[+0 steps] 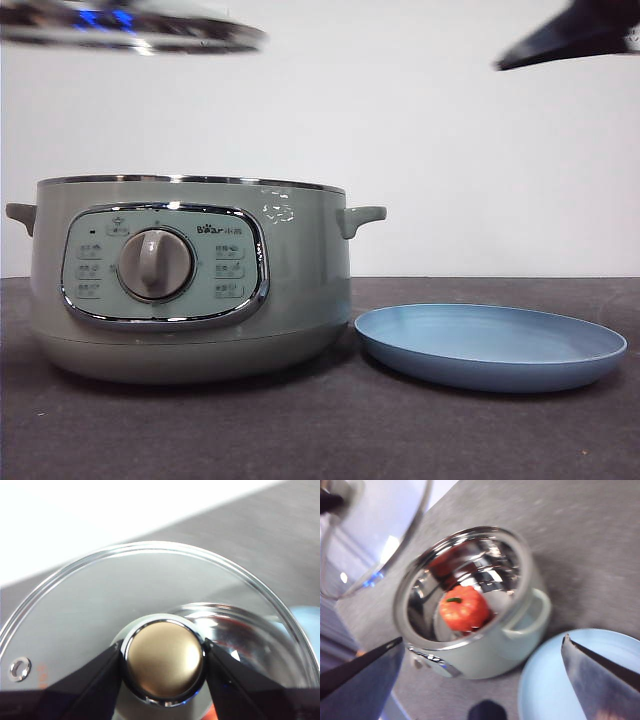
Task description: Take the pumpkin out from the steamer,put the pumpkin in the blue plate,close the lid
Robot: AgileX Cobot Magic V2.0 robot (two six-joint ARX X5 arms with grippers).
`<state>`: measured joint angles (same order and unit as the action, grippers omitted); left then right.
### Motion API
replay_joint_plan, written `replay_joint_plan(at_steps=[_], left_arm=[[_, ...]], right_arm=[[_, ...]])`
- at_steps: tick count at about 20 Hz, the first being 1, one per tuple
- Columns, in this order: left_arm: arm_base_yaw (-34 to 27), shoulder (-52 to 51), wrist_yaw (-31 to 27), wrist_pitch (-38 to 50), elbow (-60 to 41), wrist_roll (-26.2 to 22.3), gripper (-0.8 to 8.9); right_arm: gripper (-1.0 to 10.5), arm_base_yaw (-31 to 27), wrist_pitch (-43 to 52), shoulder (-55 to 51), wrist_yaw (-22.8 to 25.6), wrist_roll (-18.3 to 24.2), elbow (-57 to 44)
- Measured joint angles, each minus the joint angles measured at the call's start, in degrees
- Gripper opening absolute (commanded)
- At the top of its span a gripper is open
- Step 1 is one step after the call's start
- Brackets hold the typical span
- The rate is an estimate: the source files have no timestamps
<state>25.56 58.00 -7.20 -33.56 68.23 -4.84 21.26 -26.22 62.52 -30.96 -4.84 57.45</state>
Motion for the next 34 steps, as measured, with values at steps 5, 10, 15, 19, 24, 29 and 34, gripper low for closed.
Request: replay_joint_plan(at_steps=[5,10,15,19,24,29,34], left_arm=[[0.0,-7.54,-8.81,-2.91,0.0,-0.15,-0.09],[0.0,-15.08,-19.1,-7.17,0.0,-1.6,-0.09],[0.0,-18.4,-24.37,-10.88,0.0,-2.08,-0.09],[0.0,-18.51,-24.81,-14.12,0.0,-2.12,-0.09],[0.0,-18.27,-24.79,-14.27,0.0,-2.21,-0.09],[0.0,-18.27,-24.76,-14.47,0.0,-2.21,-0.09],[0.0,-18.27,-24.72,-14.8,0.0,-2.21,-0.09]], right_arm=[[5.8,7.08,-4.26,11.13,4.0,2.19,10.12],[6.7,16.17,-15.91,28.44,11.91,5.68,30.12],[6.7,23.87,-25.11,43.5,23.08,9.6,48.83],[6.6,27.89,-23.17,50.97,26.53,11.91,52.59],[6.6,27.87,-21.75,58.99,26.67,12.15,52.61],[6.4,27.04,-21.9,62.27,26.67,12.15,52.59],[0.0,27.1,-21.9,62.27,26.88,11.47,52.61]])
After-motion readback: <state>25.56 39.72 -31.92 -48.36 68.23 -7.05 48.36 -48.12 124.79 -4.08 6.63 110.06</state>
